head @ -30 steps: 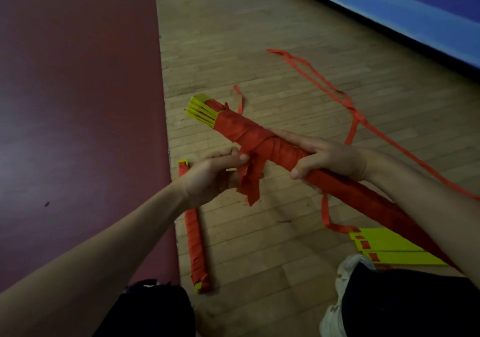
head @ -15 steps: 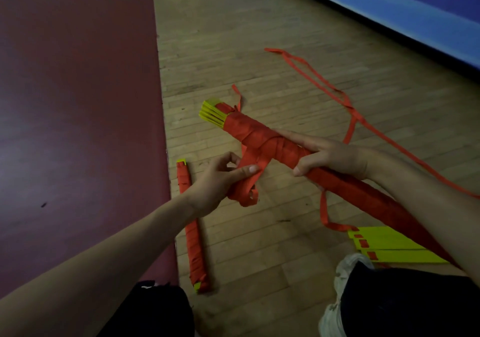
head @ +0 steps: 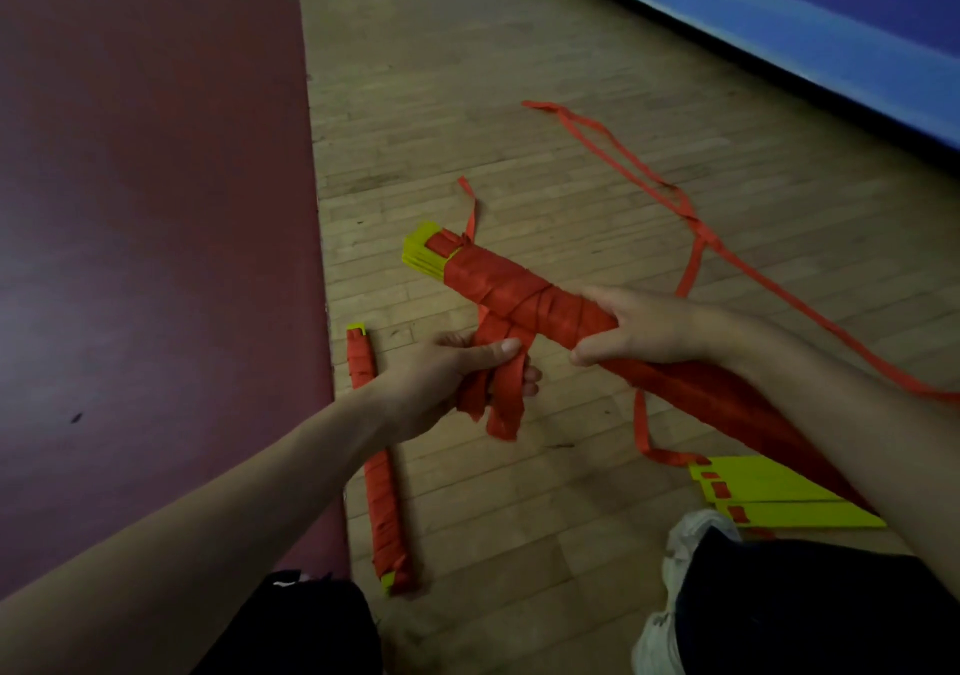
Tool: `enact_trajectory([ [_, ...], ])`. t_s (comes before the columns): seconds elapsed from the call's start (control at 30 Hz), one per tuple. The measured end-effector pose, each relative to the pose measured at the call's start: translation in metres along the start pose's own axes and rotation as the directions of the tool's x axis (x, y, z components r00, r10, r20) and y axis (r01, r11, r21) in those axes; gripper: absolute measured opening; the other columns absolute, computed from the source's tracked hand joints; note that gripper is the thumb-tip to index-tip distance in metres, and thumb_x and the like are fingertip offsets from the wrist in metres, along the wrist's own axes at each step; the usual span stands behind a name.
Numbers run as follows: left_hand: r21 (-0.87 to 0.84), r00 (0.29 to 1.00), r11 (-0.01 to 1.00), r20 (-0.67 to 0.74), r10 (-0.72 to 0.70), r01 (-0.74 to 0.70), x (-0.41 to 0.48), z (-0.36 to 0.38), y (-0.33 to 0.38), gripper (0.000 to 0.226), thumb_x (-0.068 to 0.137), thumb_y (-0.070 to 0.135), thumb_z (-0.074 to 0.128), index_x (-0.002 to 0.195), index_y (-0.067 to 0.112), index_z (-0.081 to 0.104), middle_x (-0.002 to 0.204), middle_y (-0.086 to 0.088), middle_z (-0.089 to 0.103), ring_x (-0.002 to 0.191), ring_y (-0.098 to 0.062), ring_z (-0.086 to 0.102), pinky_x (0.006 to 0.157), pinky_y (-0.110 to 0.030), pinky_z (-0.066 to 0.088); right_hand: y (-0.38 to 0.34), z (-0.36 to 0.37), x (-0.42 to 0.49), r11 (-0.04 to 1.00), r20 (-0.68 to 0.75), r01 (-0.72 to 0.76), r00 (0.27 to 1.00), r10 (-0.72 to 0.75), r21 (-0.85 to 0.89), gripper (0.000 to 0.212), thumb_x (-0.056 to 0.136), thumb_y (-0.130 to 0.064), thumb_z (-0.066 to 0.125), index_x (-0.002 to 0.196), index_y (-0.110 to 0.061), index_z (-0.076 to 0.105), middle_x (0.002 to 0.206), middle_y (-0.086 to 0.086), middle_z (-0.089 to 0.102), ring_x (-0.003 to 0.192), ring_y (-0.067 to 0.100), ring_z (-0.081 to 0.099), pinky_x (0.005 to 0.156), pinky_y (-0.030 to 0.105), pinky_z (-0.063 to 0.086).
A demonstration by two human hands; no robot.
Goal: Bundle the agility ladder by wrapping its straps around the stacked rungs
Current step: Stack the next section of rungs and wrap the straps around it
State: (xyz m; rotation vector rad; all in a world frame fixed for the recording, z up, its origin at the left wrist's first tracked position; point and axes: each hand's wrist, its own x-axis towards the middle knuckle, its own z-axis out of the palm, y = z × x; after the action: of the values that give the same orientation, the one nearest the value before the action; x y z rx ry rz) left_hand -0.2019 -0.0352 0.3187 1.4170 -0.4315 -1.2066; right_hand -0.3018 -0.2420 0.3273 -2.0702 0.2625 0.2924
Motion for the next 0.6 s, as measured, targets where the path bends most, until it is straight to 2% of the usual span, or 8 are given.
enact_trajectory([
  [0.07, 0.008, 1.000, 1.000, -0.026, -0.009, 0.009, 0.000, 0.004, 0.000, 0.035, 0.092, 0.015, 0.057, 0.118, -0.008, 0.057, 0.084, -0.009, 0.072, 0.071, -0.016, 0.071, 0.063, -0.029, 0.054, -0.005, 0.001, 0.002, 0.946, -0.081, -0.046, 0.996, 0.020, -0.321, 0.030, 0.076, -0.030, 0.074, 0.100, -0.023, 0.058, 0.086, -0.007, 0.064, 0.083, 0.014, 0.060, 0.075, 0.030, 0.050],
  [0.13, -0.016, 0.999, 1.000, -0.040, 0.000, 0.000, -0.001, 0.006, -0.001, 0.023, 0.093, 0.012, 0.057, 0.110, -0.003, 0.060, 0.079, -0.010, 0.072, 0.068, -0.016, 0.071, 0.068, -0.031, 0.057, -0.011, 0.005, 0.003, 0.878, -0.124, -0.082, 0.992, 0.026, -0.472, 0.036, 0.074, -0.037, 0.070, 0.103, -0.021, 0.058, 0.089, -0.003, 0.063, 0.085, 0.018, 0.060, 0.077, 0.033, 0.050],
  [0.2, -0.064, 0.999, 0.998, -0.049, 0.007, -0.010, -0.002, 0.009, 0.000, 0.016, 0.094, 0.010, 0.056, 0.105, -0.001, 0.060, 0.078, -0.010, 0.071, 0.067, -0.016, 0.070, 0.069, -0.029, 0.059, -0.016, 0.011, 0.000, 0.859, -0.147, -0.092, 0.989, 0.019, -0.503, 0.043, 0.072, -0.045, 0.065, 0.104, -0.020, 0.052, 0.095, -0.002, 0.060, 0.091, 0.020, 0.059, 0.079, 0.033, 0.048],
  [0.27, -0.036, 0.997, 0.999, -0.070, 0.016, -0.018, -0.003, 0.013, -0.001, 0.017, 0.095, 0.012, 0.055, 0.106, 0.000, 0.060, 0.078, -0.008, 0.071, 0.068, -0.015, 0.070, 0.075, -0.034, 0.055, -0.020, 0.017, -0.003, 0.828, -0.160, -0.082, 0.987, -0.010, -0.555, 0.052, 0.071, -0.051, 0.061, 0.110, -0.022, 0.045, 0.103, 0.000, 0.058, 0.099, 0.023, 0.059, 0.080, 0.033, 0.046],
  [0.33, 0.011, 0.993, 1.000, -0.115, 0.024, -0.023, -0.002, 0.014, -0.002, 0.017, 0.096, 0.013, 0.054, 0.104, 0.000, 0.062, 0.077, -0.007, 0.071, 0.070, -0.017, 0.070, 0.078, -0.037, 0.052, -0.024, 0.023, -0.005, 0.725, -0.193, -0.098, 0.980, -0.050, -0.681, 0.056, 0.077, -0.050, 0.060, 0.119, -0.018, 0.040, 0.112, 0.004, 0.060, 0.105, 0.028, 0.059, 0.076, 0.032, 0.043],
  [0.43, 0.030, 0.984, 0.999, -0.175, 0.044, -0.039, 0.002, 0.012, 0.001, 0.024, 0.096, 0.015, 0.054, 0.099, -0.006, 0.066, 0.080, -0.012, 0.072, 0.077, -0.028, 0.064, 0.071, -0.036, 0.046, -0.032, 0.031, -0.001, 0.568, -0.263, -0.129, 0.952, -0.160, -0.813, 0.059, 0.083, -0.047, 0.059, 0.124, -0.014, 0.033, 0.117, 0.009, 0.062, 0.107, 0.033, 0.060, 0.074, 0.035, 0.041],
  [0.53, 0.021, 0.970, 0.999, -0.238, 0.052, -0.049, -0.001, 0.010, 0.011, 0.026, 0.092, 0.013, 0.060, 0.105, -0.010, 0.063, 0.083, -0.014, 0.072, 0.072, -0.022, 0.068, 0.069, -0.036, 0.055, -0.037, 0.035, 0.003, 0.551, -0.310, -0.149, 0.927, -0.212, -0.821, 0.065, 0.084, -0.047, 0.062, 0.132, -0.016, 0.030, 0.123, 0.007, 0.060, 0.111, 0.031, 0.060, 0.076, 0.034, 0.041],
  [0.6, 0.044, 0.976, 0.999, -0.216, 0.015, -0.006, -0.003, 0.009, 0.015, 0.038, 0.090, 0.029, 0.065, 0.106, -0.006, 0.066, 0.090, -0.019, 0.071, 0.081, -0.030, 0.064, 0.079, -0.044, 0.052, -0.037, 0.038, 0.004, 0.559, -0.304, -0.133, 0.926, -0.224, -0.819, 0.071, 0.083, -0.049, 0.065, 0.138, -0.021, 0.029, 0.128, 0.002, 0.057, 0.115, 0.027, 0.058, 0.077, 0.032, 0.040],
])
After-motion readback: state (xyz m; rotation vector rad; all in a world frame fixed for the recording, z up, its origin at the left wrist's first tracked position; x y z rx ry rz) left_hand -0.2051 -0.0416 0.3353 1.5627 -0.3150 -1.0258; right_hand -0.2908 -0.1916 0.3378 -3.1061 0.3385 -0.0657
